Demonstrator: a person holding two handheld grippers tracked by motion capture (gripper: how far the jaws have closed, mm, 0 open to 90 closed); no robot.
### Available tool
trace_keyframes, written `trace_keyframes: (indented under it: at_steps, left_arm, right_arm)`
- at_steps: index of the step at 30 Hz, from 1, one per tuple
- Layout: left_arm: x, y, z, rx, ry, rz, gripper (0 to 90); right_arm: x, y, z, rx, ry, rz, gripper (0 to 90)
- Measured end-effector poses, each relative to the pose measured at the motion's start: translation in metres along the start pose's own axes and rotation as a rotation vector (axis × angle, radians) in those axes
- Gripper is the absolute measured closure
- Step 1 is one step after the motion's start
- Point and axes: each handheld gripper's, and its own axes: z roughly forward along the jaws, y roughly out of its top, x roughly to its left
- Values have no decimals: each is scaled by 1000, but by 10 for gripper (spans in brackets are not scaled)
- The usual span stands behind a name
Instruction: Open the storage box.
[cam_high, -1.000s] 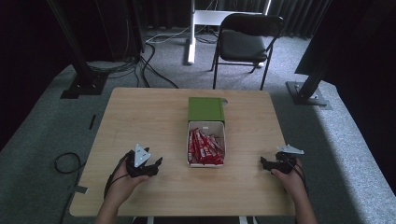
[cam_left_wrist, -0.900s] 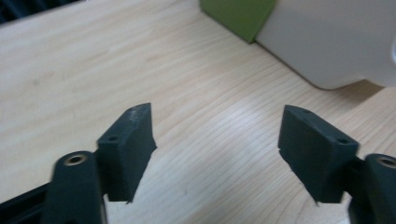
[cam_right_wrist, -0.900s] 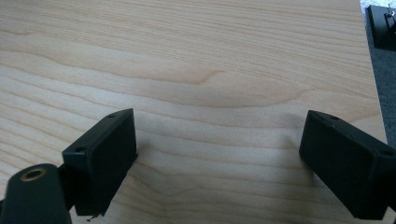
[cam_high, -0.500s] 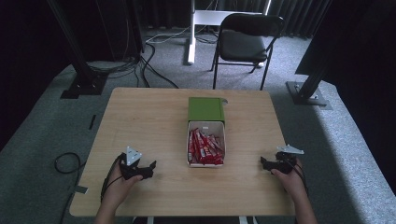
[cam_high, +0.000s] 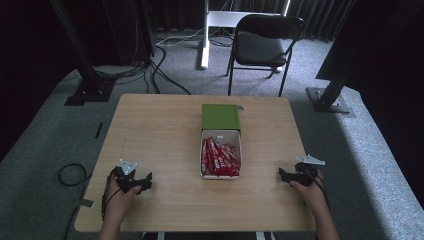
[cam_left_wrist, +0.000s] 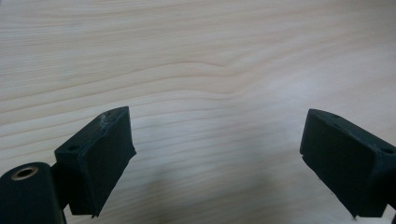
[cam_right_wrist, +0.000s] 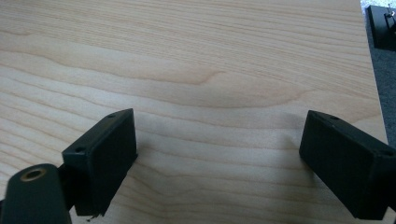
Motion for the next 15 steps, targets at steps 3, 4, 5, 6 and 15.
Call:
trace_keyframes:
  at_steps: [3, 4, 5, 6, 15]
  left_arm:
    - [4, -1, 0, 1, 26, -30, 101]
    - [6, -2, 0, 7, 33, -41, 101]
    - [7, -2, 0, 14, 34, -50, 101]
    - [8, -3, 1, 21, 33, -54, 101]
    - [16, -6, 7, 25, 81, -89, 101]
  right_arm:
    - [0, 0, 0, 0, 0, 0, 103]
    - [0, 0, 0, 0, 0, 0, 103]
    - [0, 0, 0, 0, 0, 0, 104]
    - [0, 0, 0, 0, 0, 0, 104]
    - [0, 0, 0, 0, -4, 4, 103]
